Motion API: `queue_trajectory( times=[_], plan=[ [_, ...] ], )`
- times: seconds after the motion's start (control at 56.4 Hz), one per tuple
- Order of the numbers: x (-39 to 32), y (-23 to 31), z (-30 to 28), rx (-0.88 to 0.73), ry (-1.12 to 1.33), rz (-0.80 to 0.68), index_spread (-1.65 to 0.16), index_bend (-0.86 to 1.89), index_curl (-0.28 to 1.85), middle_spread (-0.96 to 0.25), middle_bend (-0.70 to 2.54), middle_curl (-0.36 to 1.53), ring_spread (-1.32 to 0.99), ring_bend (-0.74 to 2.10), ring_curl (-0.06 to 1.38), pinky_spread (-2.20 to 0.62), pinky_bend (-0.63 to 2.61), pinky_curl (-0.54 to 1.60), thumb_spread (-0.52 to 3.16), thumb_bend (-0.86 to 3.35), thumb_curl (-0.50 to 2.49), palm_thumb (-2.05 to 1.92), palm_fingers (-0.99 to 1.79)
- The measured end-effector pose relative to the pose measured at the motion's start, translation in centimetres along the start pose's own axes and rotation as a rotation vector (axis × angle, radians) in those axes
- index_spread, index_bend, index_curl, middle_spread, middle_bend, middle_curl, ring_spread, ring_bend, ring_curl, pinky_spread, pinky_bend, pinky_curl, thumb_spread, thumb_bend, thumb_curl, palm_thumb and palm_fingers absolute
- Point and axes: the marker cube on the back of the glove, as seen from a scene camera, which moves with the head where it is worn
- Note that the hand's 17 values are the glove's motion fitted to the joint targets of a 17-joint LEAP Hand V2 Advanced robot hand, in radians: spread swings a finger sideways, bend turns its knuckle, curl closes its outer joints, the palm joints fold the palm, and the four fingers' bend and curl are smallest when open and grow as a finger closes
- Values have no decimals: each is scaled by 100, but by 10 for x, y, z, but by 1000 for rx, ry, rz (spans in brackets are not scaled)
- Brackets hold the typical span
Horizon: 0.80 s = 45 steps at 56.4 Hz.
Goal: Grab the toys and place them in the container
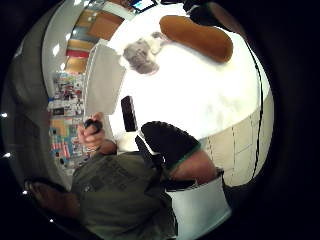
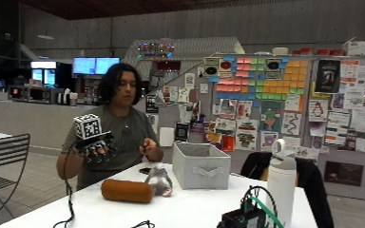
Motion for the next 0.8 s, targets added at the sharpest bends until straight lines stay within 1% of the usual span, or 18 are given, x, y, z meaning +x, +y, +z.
queue_trajectory(
  times=[0.106,0.248,0.337,0.408,0.478,0.514,0.585,0.638,0.691,0.709,0.762,0.797],
  plan=[
    [2,1,-1,38,11,23,-24,16,8,-6,21,7,-9,26,7,1,51,16,72,-1,6,0,31],
    [3,2,-3,40,-13,60,-29,8,8,-8,24,14,-12,34,11,1,60,22,98,-1,12,0,23],
    [6,-7,-3,45,-12,71,-29,7,8,-9,28,17,-14,40,13,1,65,25,106,-2,15,-1,18],
    [3,-16,-1,132,-16,185,-29,8,8,-9,31,20,-14,44,15,1,69,27,111,-2,17,-1,14],
    [3,-10,-3,52,-13,84,-29,10,8,-9,32,22,-15,48,17,1,72,28,114,-2,19,-2,11],
    [2,-9,-3,53,-12,93,-29,10,9,-9,33,23,-15,49,17,1,73,29,115,-2,20,-2,10],
    [1,-21,-4,156,-7,190,-29,11,9,-9,35,25,-15,52,18,1,76,30,116,-2,21,-2,8],
    [4,-25,-6,145,-5,154,-29,12,10,-9,36,26,-16,54,19,1,78,31,117,-3,22,-2,6],
    [5,-44,-6,257,-15,267,-28,12,11,-9,37,27,-16,56,20,1,80,31,118,-2,23,-1,5],
    [5,-47,-5,256,-18,267,-28,13,11,-9,37,27,-16,57,20,1,80,32,119,-2,23,-1,6],
    [6,-41,-1,113,-18,134,-28,16,13,-9,36,28,-16,58,21,0,81,32,121,-1,24,1,8],
    [8,-45,3,82,-13,123,-29,19,15,-10,34,28,-16,58,20,0,82,32,123,1,25,4,10]
  ],
)
